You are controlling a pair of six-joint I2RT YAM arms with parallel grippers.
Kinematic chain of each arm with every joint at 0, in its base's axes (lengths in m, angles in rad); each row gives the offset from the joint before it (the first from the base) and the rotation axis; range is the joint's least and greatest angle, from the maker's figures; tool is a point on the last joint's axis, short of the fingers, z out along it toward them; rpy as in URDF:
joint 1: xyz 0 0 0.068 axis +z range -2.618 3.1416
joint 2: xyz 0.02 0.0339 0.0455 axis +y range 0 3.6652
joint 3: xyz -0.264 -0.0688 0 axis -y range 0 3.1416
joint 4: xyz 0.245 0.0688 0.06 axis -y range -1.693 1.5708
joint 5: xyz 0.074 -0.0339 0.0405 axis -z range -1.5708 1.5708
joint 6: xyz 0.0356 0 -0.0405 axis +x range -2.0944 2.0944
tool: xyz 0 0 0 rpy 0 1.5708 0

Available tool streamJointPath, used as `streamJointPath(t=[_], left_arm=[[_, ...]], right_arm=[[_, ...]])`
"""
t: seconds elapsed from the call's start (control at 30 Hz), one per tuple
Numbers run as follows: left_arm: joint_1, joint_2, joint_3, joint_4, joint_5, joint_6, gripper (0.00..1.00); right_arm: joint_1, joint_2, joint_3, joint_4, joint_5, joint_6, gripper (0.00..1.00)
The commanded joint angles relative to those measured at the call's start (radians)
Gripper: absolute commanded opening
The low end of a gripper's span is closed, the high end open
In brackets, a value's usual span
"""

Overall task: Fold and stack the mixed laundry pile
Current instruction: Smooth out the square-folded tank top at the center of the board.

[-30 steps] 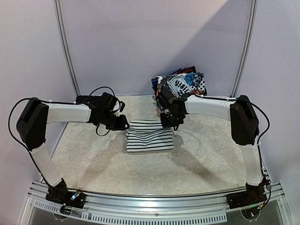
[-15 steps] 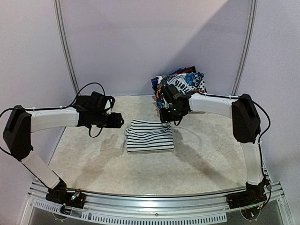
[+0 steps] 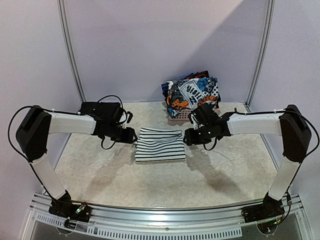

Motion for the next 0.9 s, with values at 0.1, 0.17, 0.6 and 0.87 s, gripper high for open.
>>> streamJointPath(t=[0.1,0.17,0.6,0.87], left_arm=[[-0.01,0.06,0.024,0.002,-0.042,0.023,0.39],[-0.008,0.075,0.026,0.012,-0.048,0.031,0.38],[-0.008,0.133,0.042,0.06,0.065,0.035,0.24],[-0.039,0.076,0.014,0.065,0.108,-0.002,0.0]], right_arm=[[0.032,-0.103,-0.127,0.122,-0.046,0.063,0.53],[0.054,-0.088,-0.132,0.131,-0.081,0.068,0.53],[0.135,0.011,-0.105,0.151,-0.067,0.104,0.53],[0.141,0.046,-0.106,0.157,-0.044,0.128,0.53]])
